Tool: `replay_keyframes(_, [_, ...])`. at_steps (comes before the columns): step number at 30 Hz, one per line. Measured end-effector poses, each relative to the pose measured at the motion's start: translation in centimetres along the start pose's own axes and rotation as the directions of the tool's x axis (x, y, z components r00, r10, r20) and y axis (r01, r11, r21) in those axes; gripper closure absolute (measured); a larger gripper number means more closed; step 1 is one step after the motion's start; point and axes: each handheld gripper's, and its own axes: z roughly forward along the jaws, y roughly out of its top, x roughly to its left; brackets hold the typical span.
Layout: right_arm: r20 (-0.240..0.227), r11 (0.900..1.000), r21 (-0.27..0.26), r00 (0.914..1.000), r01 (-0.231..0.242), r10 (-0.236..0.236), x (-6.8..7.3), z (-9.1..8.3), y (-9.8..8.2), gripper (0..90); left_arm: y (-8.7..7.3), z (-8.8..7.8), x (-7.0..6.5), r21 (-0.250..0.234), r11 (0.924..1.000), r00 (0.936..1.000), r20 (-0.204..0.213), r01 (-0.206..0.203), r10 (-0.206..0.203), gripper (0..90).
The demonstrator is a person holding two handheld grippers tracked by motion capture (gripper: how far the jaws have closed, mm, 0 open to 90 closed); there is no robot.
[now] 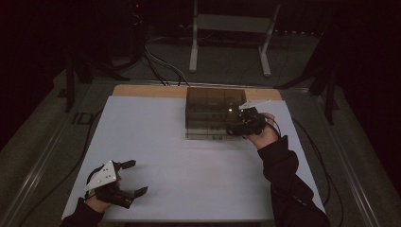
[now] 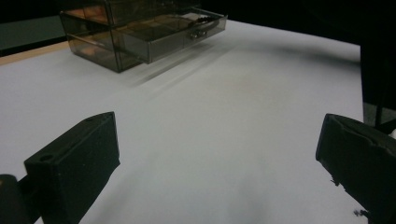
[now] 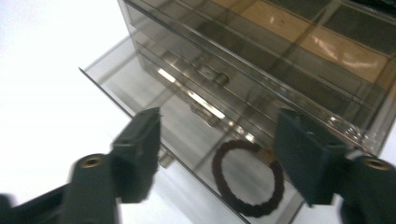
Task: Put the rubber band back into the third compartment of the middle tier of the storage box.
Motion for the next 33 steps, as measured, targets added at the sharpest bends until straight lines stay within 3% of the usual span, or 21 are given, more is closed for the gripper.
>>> replay_keyframes(5, [-0.013,1.000,-0.018,0.9999,0.002,-0.002,0.5,0.0,0.5,16.4,0.0,0.2,0.2,0.002,1.0000,1.0000,0.000,0.006,-0.006,0.2])
replay_keyframes(11, [-0.041,0.999,-0.052,0.9991,0.005,-0.007,1.0,-0.3,0.9,12.4,0.0,0.3,0.2,0.007,1.0000,1.0000,0.000,0.007,-0.007,0.3])
replay_keyframes(17, [-0.082,0.997,-0.079,0.9962,0.023,-0.029,1.7,-0.8,1.3,2.3,-0.1,0.2,0.1,0.010,0.9999,1.0000,-0.003,0.006,-0.006,0.2])
replay_keyframes(23, [-0.124,0.994,-0.104,0.9909,0.040,-0.052,2.3,-1.4,1.8,0.0,-0.3,0.0,0.1,0.012,0.9999,0.9999,-0.006,0.009,-0.009,0.3])
replay_keyframes(33, [-0.135,0.987,-0.147,0.9873,0.064,-0.084,3.5,-2.3,1.8,0.0,-0.2,0.0,0.0,0.007,1.0000,1.0000,-0.002,0.007,-0.007,0.3])
